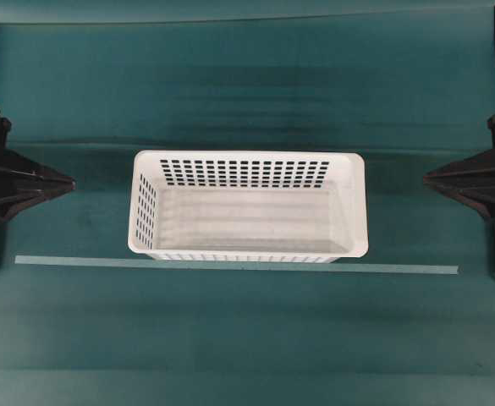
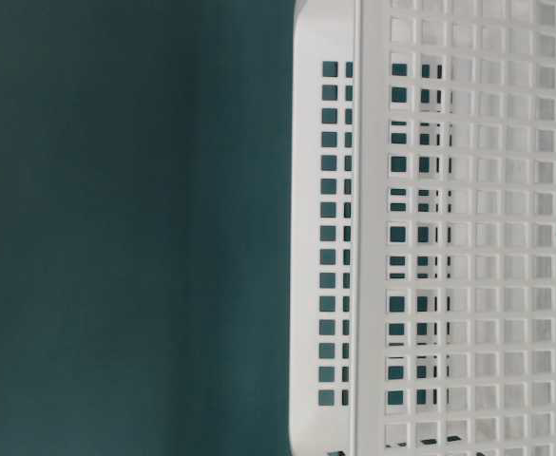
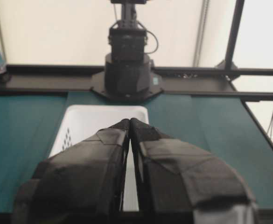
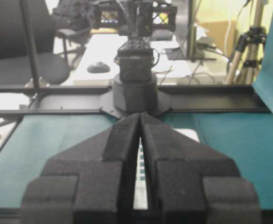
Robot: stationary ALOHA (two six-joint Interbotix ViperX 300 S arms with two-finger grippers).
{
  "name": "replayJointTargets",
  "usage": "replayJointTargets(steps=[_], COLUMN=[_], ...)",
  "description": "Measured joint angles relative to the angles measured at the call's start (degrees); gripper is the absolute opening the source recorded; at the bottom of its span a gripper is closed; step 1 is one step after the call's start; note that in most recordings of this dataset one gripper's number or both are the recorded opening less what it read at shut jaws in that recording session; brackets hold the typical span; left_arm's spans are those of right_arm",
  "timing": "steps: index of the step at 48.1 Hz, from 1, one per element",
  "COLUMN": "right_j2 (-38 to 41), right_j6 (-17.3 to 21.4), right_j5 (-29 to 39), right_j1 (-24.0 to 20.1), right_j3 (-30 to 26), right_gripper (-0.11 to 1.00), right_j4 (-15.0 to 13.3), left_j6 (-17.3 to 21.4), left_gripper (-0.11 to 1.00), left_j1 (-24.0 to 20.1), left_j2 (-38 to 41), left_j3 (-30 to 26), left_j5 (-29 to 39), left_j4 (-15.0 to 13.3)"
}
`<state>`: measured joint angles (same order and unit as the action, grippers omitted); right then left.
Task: Lift the white basket with both hands.
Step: 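Raise both grippers from rest and open them toward the basket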
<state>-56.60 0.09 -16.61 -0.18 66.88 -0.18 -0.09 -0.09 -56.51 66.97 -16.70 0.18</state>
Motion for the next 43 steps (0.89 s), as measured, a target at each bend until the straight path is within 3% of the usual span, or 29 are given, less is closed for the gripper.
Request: replayJointTargets(steps=[4,8,12,18,23,29,35,39,43], right_j2=[0.0,-0.2,-0.2,-0.2,0.4,2.5,4.9,6.8,9.0], right_j6=[0.9,3.1,6.2,12.5,20.4,31.5,40.9,45.2,48.7], right_j5=[0.9,4.7,11.1,19.9,27.4,36.2,39.2,40.9,44.6], right_j1=[0.2,0.4,1.3,3.4,7.1,11.4,12.2,12.4,12.5], right_j3=[0.0,-1.1,-3.3,-8.0,-12.0,-15.2,-16.9,-17.9,-19.2], right_gripper=[0.05,0.00,0.00,0.00,0.00,0.00,0.00,0.00,0.00], right_j4=[1.1,4.8,8.6,13.2,16.3,17.2,17.2,17.1,16.8], left_j6=[-3.1,-6.4,-9.5,-16.4,-24.9,-37.3,-52.2,-58.5,-62.2], left_gripper=[0.05,-0.03,-0.03,-0.03,-0.03,-0.03,-0.03,-0.03,-0.03], left_j1=[0.3,0.4,0.4,0.5,0.5,0.5,0.1,0.0,-0.1], left_j2=[0.1,0.1,0.1,0.2,0.8,2.8,6.1,7.9,9.5], left_j3=[-2.5,-5.8,-8.1,-10.9,-13.0,-15.6,-19.1,-20.7,-22.2], left_j5=[4.0,9.3,13.7,18.9,22.1,26.3,32.0,35.0,37.1], left_j4=[0.3,0.4,0.5,0.5,0.6,0.5,0.7,0.8,0.8])
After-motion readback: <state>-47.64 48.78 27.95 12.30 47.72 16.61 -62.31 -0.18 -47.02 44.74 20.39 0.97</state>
